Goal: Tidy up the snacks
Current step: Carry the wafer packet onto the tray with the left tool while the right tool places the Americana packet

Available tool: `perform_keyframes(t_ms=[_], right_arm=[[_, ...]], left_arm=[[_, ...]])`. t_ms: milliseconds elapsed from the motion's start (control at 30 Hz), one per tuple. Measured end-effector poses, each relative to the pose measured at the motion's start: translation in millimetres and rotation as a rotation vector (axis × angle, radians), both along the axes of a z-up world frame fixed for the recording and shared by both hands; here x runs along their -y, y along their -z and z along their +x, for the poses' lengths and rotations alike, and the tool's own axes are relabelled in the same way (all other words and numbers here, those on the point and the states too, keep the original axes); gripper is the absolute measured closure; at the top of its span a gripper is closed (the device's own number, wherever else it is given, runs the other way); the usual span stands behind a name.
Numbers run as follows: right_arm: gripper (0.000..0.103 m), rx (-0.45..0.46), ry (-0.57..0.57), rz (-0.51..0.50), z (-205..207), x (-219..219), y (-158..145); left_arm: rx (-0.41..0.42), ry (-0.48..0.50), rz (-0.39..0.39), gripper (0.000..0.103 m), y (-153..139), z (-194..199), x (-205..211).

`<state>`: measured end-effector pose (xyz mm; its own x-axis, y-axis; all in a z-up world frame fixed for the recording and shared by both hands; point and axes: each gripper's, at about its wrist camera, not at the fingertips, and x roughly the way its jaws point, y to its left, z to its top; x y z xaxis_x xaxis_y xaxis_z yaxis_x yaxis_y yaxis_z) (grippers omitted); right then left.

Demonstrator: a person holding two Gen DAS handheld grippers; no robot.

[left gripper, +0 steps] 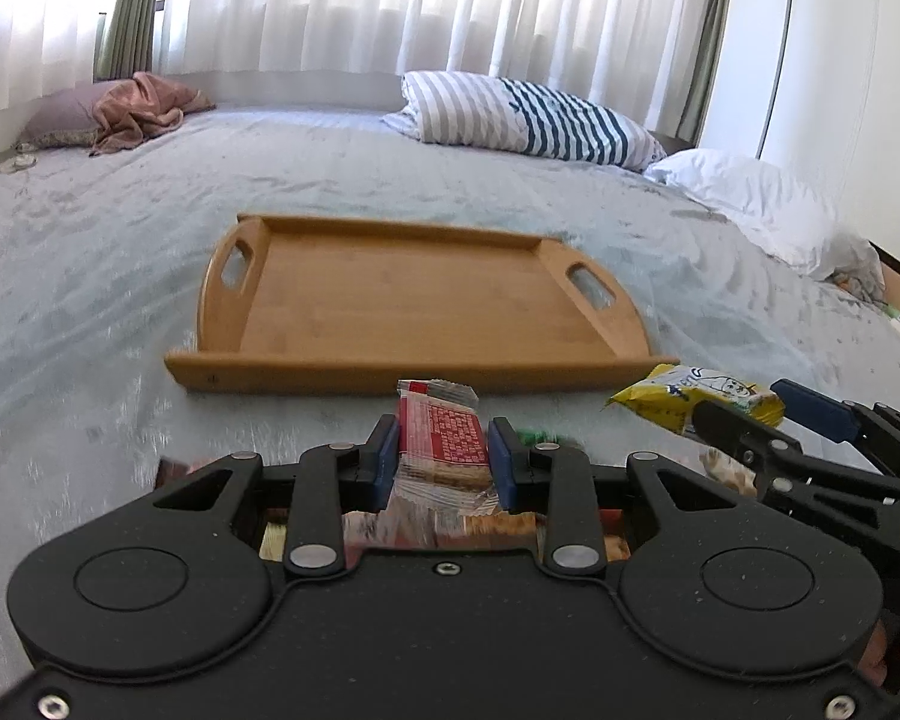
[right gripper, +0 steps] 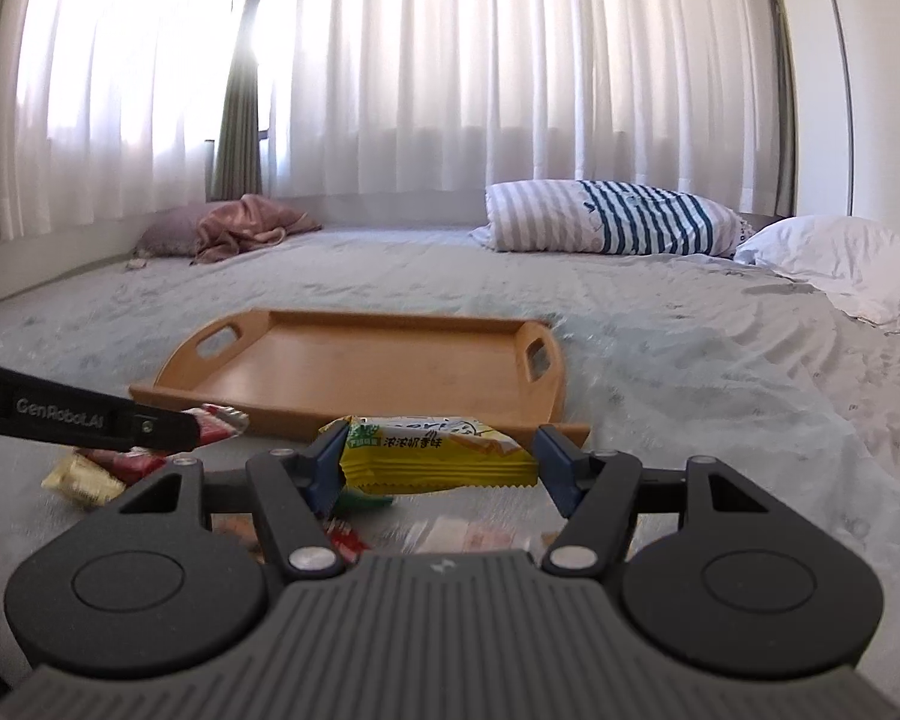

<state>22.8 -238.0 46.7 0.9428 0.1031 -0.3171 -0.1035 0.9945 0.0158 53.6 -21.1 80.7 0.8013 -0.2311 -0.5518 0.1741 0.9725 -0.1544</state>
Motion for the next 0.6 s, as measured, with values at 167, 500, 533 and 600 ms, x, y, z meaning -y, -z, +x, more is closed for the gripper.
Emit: perform_keyframes(t_ms=[167,500,533,600], right_arm=[[0.036,0.010,0.003,0.017,26,6,-12],[0.036,-0.050,-0.015,0.018,107,8,-23],[0.036,-0.064,-0.015,0.001,117,6,-22],[0.036,-0.091,-0.018,-0.020,136,3,-19]], left_arm=[[0.020,-0.001,-0.041,0.073,-14,26,-5],[-0.040,-0.003,-0.077,0.073,-24,109,-7],[-0.048,-0.007,-0.078,0.073,-23,118,-7],[-0.061,-0.019,-0.078,0.073,-21,134,-6]])
